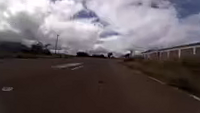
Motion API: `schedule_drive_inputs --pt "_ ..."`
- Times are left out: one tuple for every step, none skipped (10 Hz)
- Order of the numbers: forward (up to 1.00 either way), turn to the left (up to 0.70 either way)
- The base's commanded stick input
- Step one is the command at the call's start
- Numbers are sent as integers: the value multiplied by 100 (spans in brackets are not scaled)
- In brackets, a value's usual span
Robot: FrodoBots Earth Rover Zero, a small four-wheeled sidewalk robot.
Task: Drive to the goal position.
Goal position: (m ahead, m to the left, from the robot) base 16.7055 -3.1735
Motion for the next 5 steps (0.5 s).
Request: schedule_drive_inputs --pt "56 -51" --pt "55 -23" --pt "51 3" --pt "50 3" --pt "50 3"
